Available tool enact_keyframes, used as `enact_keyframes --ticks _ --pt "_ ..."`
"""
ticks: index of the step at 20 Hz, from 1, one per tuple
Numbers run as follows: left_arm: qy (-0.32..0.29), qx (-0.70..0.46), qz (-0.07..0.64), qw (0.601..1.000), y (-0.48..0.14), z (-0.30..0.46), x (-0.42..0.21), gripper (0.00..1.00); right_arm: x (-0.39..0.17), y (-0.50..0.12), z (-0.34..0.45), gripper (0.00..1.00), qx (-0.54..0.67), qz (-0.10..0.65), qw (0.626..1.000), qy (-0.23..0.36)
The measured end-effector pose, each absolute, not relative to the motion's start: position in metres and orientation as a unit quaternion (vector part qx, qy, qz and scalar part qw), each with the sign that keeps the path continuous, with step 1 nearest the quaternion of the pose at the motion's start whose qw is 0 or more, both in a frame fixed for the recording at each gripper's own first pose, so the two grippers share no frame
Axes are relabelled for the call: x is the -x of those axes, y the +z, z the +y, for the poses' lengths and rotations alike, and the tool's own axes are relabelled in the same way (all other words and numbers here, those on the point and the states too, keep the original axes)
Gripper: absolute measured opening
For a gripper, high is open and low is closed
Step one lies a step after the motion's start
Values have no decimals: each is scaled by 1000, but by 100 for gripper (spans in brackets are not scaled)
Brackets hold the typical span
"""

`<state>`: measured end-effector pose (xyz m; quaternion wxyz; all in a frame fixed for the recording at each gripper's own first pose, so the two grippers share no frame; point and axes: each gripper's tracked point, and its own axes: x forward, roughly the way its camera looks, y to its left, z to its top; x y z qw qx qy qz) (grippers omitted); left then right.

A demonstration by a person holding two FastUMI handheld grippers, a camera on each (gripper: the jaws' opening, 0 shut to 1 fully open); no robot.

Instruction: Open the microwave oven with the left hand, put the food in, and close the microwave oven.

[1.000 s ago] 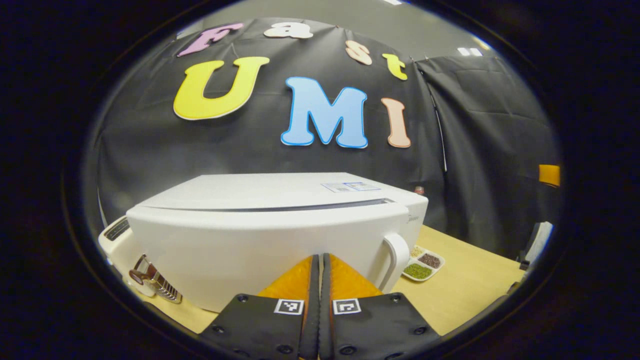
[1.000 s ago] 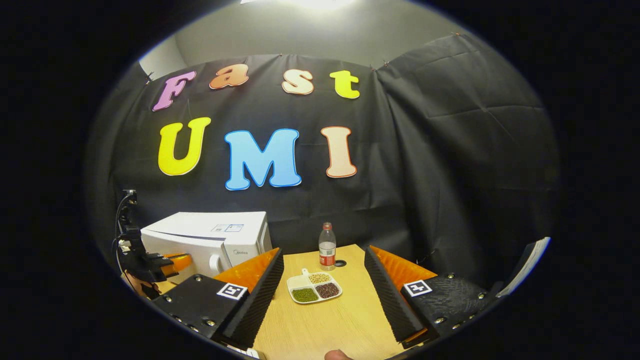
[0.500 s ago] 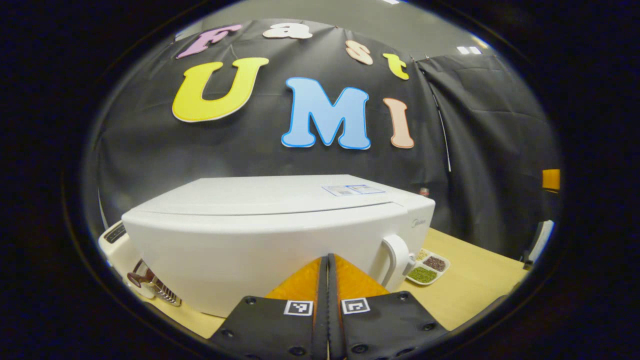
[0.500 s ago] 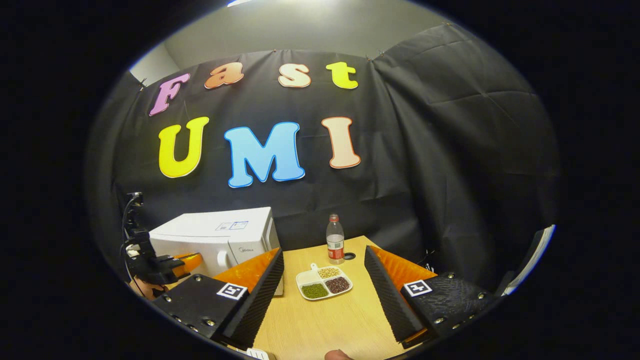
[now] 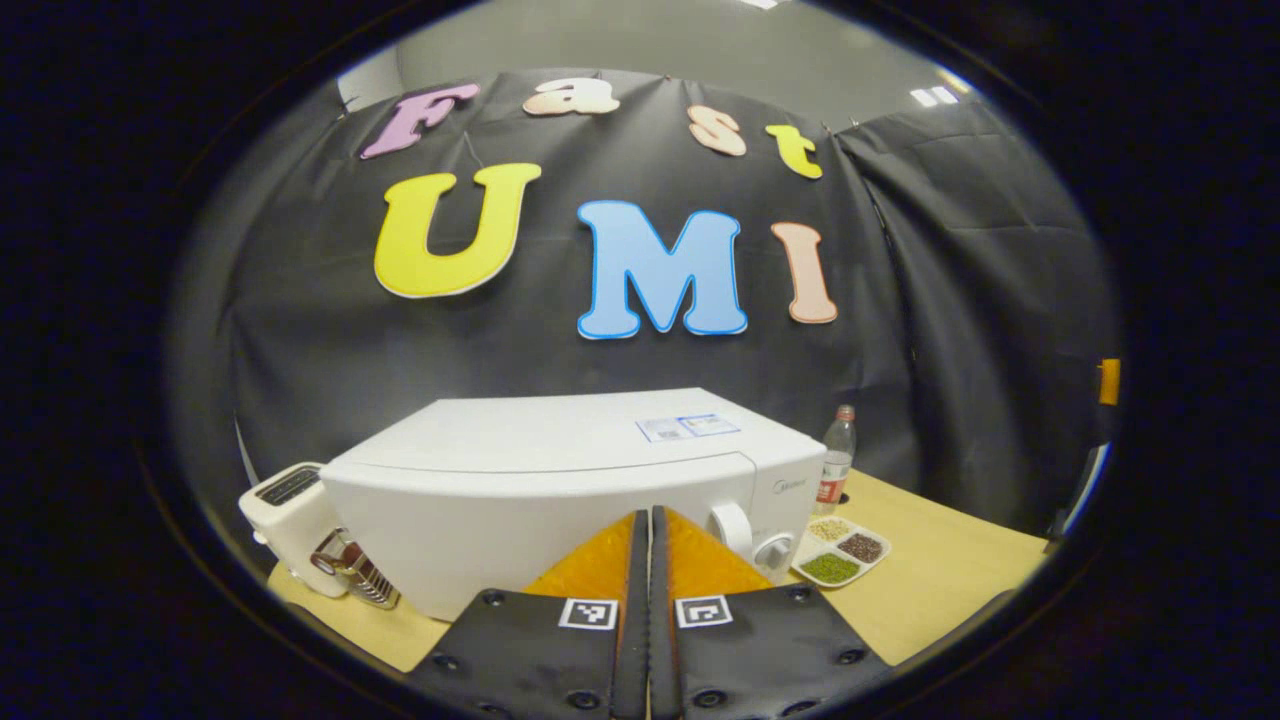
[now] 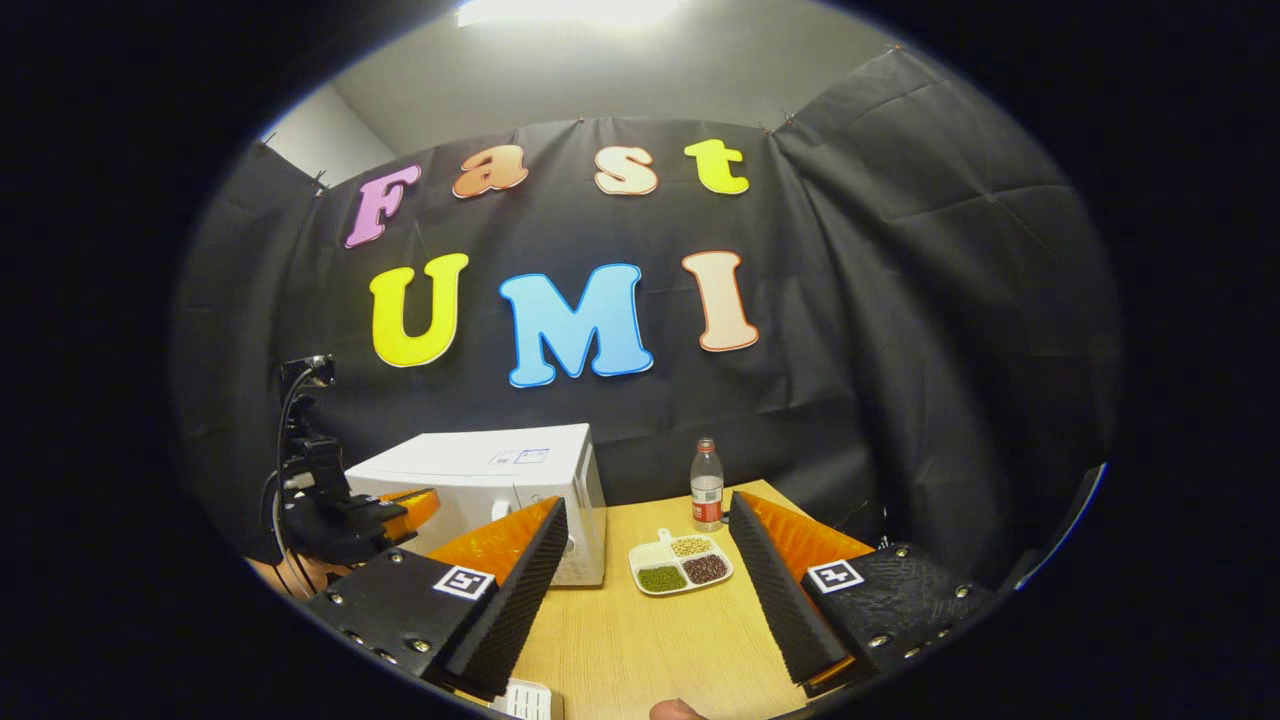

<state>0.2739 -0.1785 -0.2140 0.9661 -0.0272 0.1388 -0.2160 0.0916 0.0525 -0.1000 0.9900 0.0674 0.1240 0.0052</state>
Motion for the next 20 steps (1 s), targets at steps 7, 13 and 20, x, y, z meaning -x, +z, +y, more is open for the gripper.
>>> enact_keyframes --ticks 7,13,20 --pt "-150 4 91 985 -140 -126 -178 8 -50 -79 46 98 -74 99 990 60" --pt "-100 -11 80 992 -107 -78 -91 8 -14 -66 38 98 -83 83 989 87" --pt "-60 -18 74 995 -82 -24 -24 8 9 -60 52 98 -82 74 987 117"
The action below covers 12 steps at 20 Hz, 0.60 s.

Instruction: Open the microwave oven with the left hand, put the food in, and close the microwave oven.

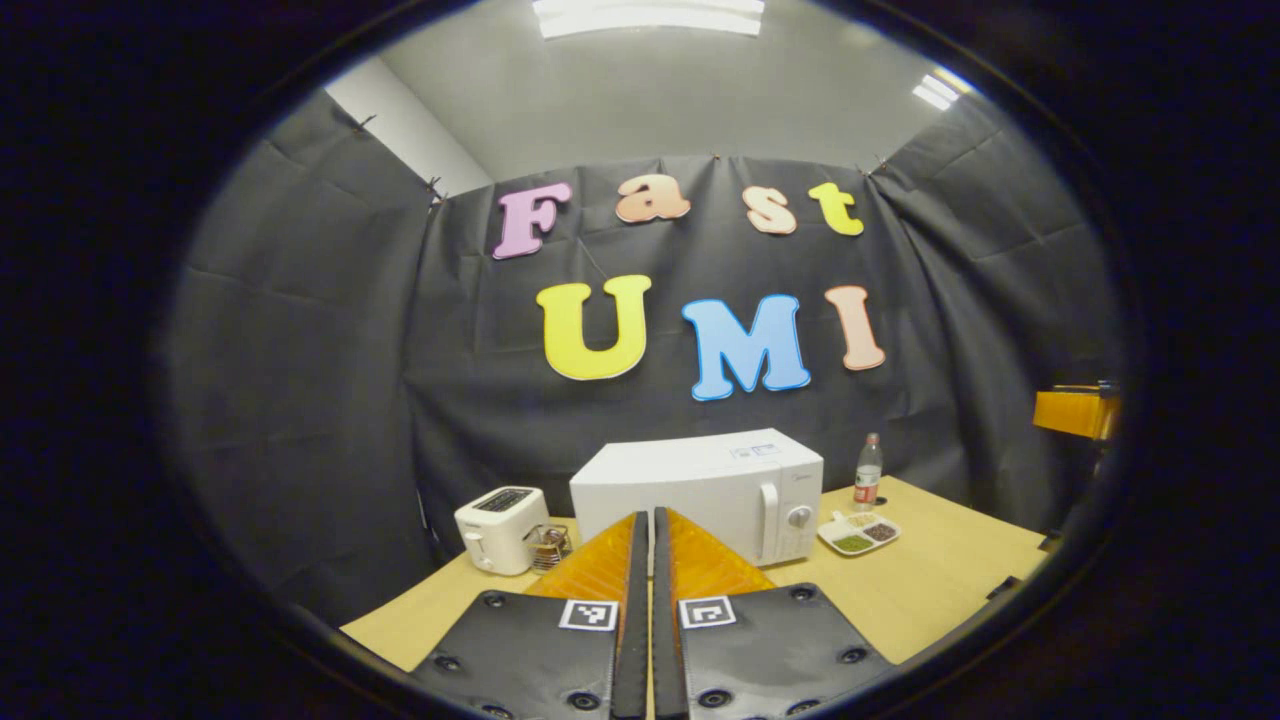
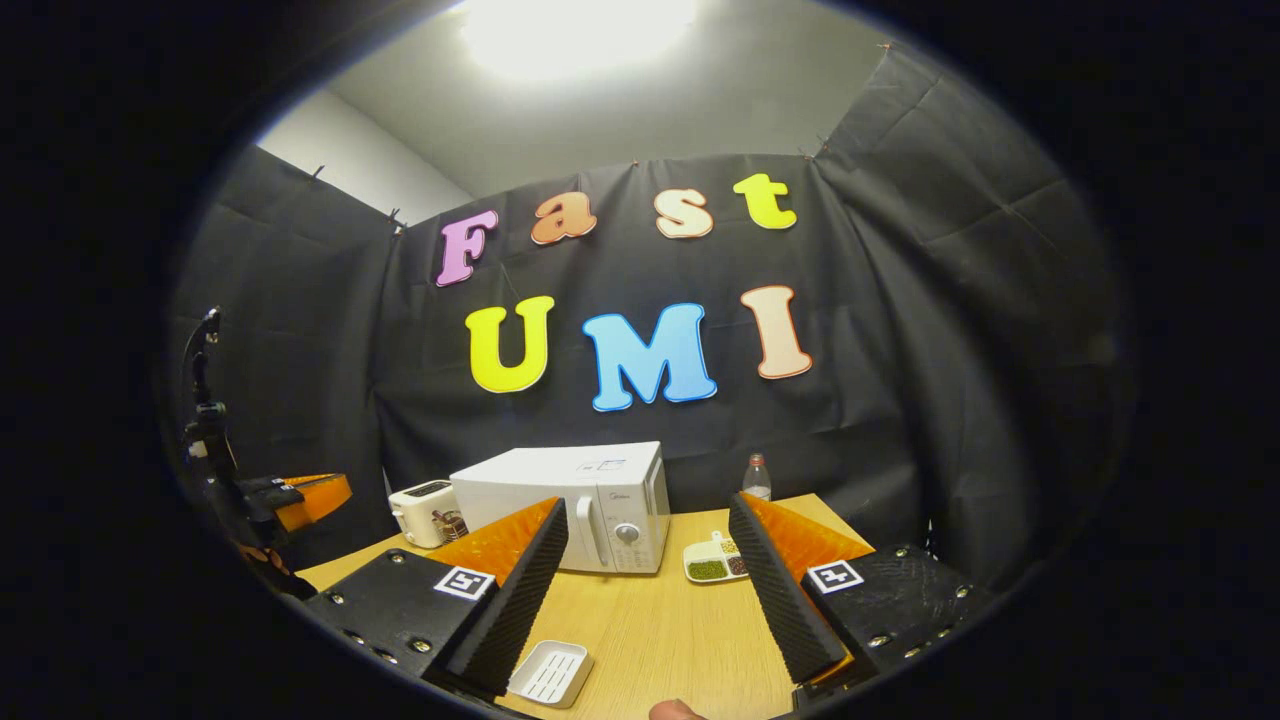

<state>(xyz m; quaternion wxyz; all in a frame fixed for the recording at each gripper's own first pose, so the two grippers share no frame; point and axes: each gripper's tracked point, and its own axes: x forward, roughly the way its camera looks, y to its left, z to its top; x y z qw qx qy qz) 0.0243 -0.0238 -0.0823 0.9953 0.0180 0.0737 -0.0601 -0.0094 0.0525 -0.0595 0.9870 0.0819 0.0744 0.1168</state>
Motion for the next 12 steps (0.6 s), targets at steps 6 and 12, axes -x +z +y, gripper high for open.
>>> enact_keyframes --ticks 6,12 --pt "-47 2 71 996 -71 7 8 5 22 -50 73 98 -75 67 986 132" --pt "-48 -1 65 997 -66 22 20 39 28 -39 86 98 -73 56 988 125"
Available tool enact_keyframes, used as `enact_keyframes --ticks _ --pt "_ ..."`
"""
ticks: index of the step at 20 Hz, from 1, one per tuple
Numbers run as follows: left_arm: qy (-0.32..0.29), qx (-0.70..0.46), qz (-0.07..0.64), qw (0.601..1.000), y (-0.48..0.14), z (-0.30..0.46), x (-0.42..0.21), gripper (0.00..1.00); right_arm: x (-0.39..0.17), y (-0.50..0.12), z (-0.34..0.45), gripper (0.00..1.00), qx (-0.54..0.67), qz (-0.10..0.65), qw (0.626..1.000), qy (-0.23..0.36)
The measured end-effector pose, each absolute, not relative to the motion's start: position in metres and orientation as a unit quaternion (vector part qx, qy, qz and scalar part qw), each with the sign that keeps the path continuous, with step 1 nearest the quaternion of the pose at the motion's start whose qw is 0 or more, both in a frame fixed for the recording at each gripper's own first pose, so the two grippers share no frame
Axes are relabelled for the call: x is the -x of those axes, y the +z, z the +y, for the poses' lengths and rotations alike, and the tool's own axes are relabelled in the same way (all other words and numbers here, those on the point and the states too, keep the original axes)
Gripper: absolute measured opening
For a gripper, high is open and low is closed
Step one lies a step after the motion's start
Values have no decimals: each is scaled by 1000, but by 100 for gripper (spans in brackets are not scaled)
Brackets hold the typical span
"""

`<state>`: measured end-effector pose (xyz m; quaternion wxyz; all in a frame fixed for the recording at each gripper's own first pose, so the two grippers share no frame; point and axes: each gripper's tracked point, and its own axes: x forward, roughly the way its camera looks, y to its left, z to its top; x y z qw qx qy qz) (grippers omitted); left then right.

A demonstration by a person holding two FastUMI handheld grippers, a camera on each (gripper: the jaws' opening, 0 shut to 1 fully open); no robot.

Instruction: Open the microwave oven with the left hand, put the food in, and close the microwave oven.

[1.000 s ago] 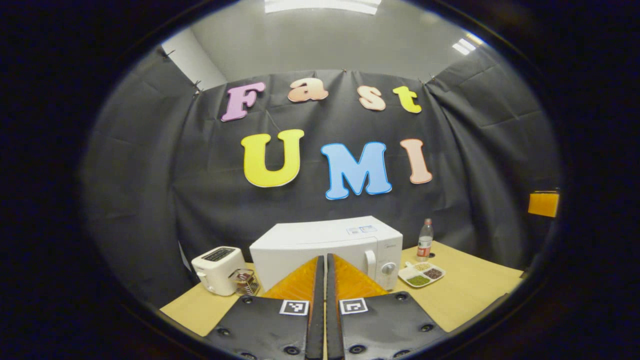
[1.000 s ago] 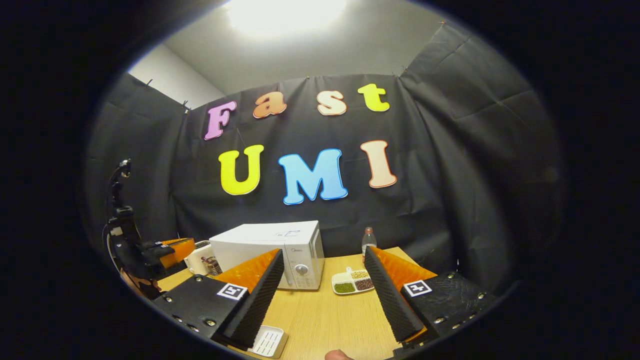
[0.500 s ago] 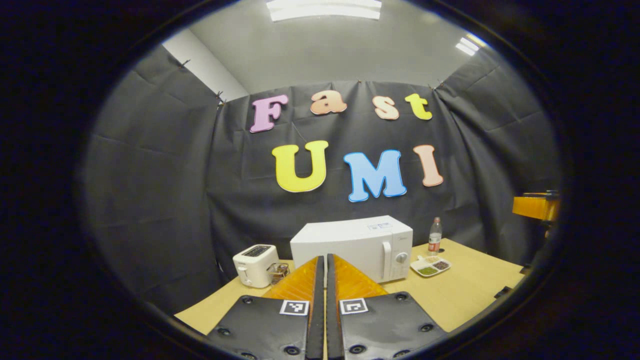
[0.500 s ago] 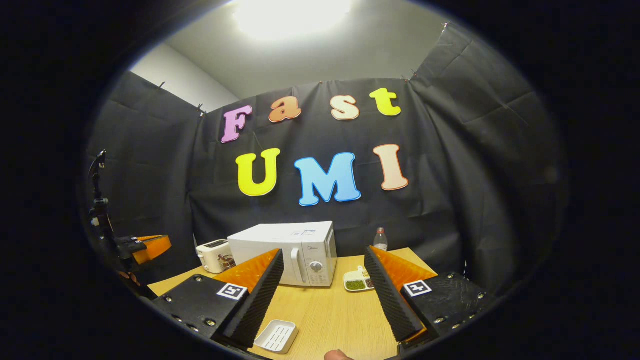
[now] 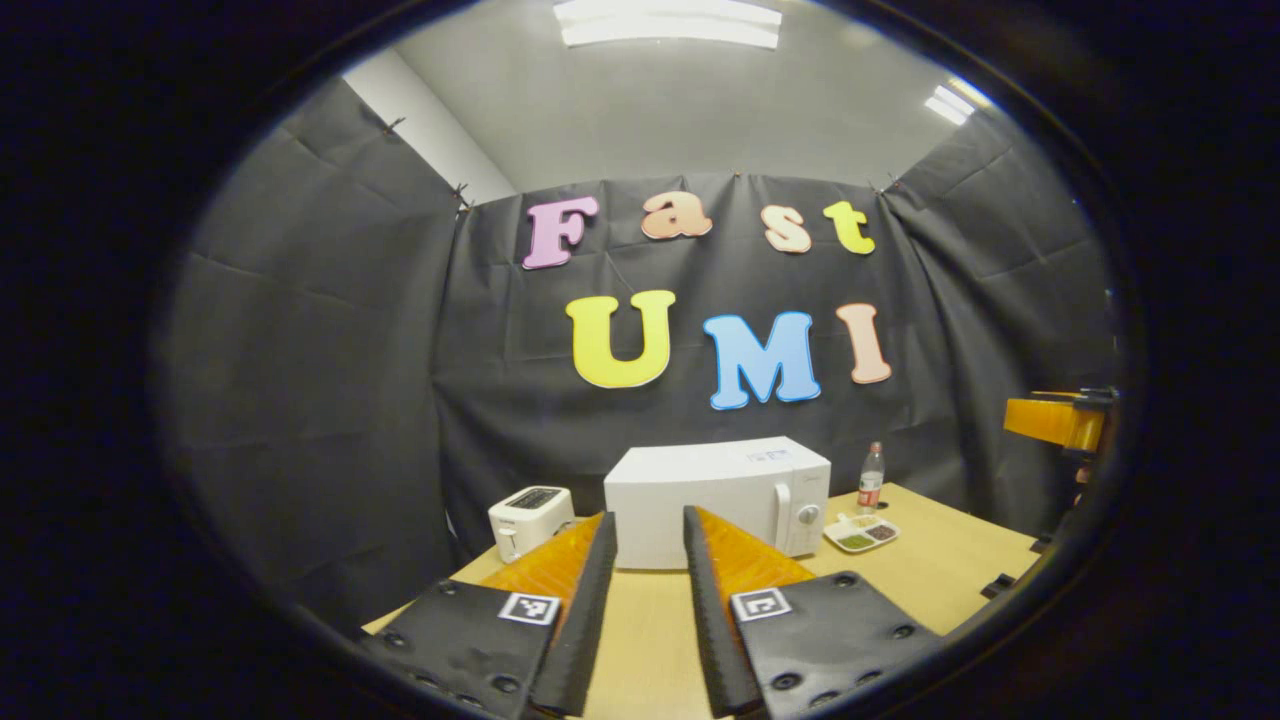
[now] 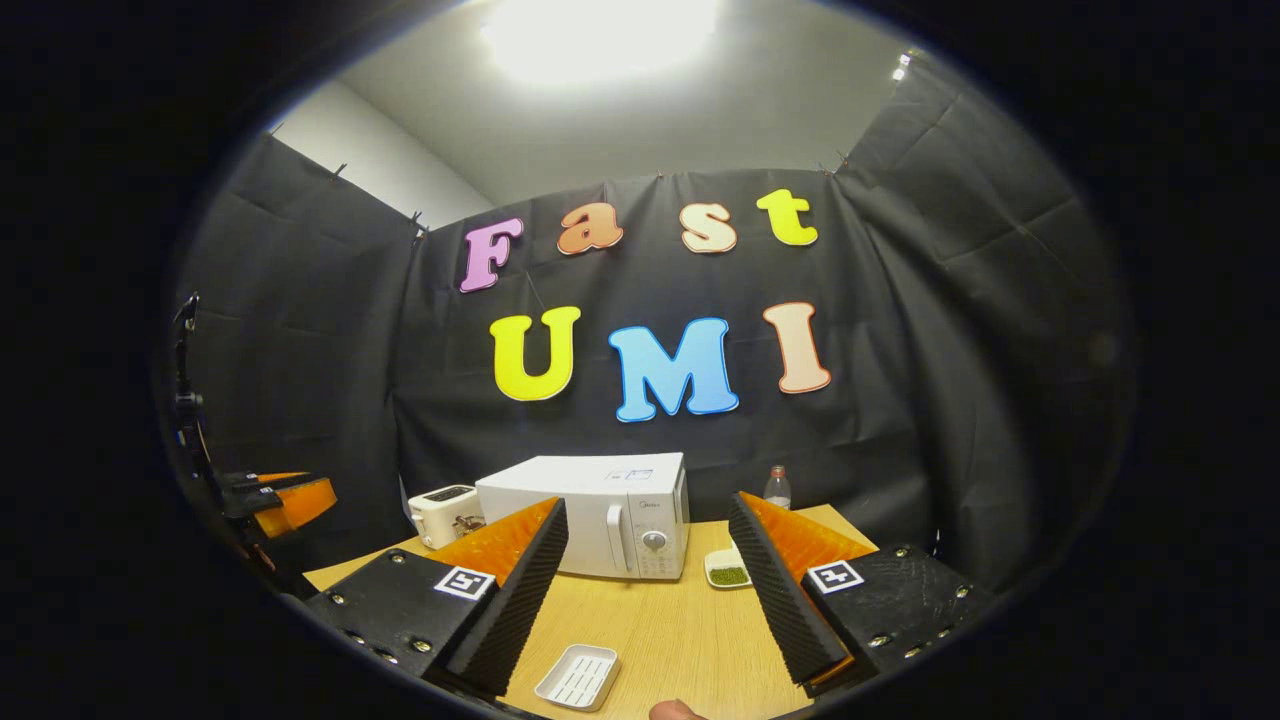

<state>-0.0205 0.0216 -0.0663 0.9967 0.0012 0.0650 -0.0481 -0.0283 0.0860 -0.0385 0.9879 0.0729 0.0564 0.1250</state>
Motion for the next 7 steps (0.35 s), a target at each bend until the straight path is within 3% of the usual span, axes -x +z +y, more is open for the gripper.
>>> enact_keyframes --ticks 7 --pt "-32 -11 57 998 -64 50 21 100 37 -31 104 98 -51 48 990 120"
